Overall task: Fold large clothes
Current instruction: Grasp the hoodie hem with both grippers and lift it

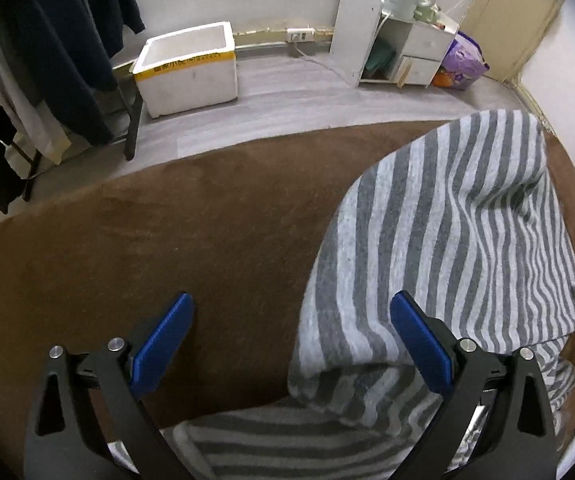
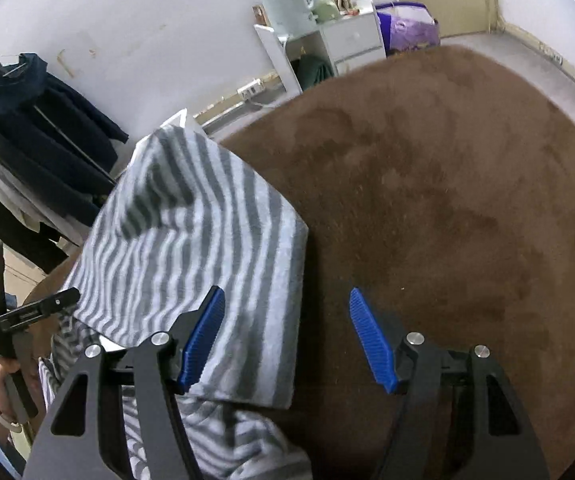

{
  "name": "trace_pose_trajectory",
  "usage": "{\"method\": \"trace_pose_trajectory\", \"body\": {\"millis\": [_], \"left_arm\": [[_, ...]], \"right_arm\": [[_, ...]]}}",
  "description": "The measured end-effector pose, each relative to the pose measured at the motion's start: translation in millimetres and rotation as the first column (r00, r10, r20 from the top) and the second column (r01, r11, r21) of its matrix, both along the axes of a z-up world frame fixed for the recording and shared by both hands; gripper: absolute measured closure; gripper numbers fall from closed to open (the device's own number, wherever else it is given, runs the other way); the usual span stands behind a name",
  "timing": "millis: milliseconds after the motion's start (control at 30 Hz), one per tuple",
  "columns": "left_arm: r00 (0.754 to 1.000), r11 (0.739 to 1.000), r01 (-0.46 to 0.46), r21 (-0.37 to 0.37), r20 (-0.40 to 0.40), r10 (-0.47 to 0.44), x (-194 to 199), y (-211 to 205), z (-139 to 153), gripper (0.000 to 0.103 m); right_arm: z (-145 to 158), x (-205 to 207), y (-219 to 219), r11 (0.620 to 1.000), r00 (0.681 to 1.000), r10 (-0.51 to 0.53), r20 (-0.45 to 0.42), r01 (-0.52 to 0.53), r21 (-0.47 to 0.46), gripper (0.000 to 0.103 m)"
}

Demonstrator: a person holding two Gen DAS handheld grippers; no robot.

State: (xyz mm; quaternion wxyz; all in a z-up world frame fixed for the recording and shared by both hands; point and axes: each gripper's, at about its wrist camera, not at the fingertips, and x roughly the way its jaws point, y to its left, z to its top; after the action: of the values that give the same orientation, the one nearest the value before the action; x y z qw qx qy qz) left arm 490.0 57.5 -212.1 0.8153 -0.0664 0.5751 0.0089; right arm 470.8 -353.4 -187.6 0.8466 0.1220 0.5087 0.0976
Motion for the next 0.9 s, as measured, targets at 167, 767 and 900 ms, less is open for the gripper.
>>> {"method": "trace_pose_trajectory", "body": {"millis": [167, 767, 900], "left_arm": [[1.0, 1.0, 0.009, 0.013, -0.007, -0.009, 7.2, -9.5, -5.6, 0.006], [0.979, 0.973, 0.193, 0.13, 0.033, -0.199, 2.5, -54.3, 15.0, 0.071], [0.982, 0.98, 0.176, 0.097, 0.049, -0.181, 0.3, -49.5, 17.0, 0.076]], "right_arm": [[-8.6, 5.2, 17.2, 0.998, 0.998, 0.07, -0.012, -0.069, 0.007, 0.041], [-0.4, -10.5, 49.3, 0.983, 0.991, 0.133, 0.035, -0.127, -0.134, 0.094], [2.9, -8.6, 53.9, 0.979, 0.99, 0.14, 0.028, -0.134, -0.151, 0.096]]}}
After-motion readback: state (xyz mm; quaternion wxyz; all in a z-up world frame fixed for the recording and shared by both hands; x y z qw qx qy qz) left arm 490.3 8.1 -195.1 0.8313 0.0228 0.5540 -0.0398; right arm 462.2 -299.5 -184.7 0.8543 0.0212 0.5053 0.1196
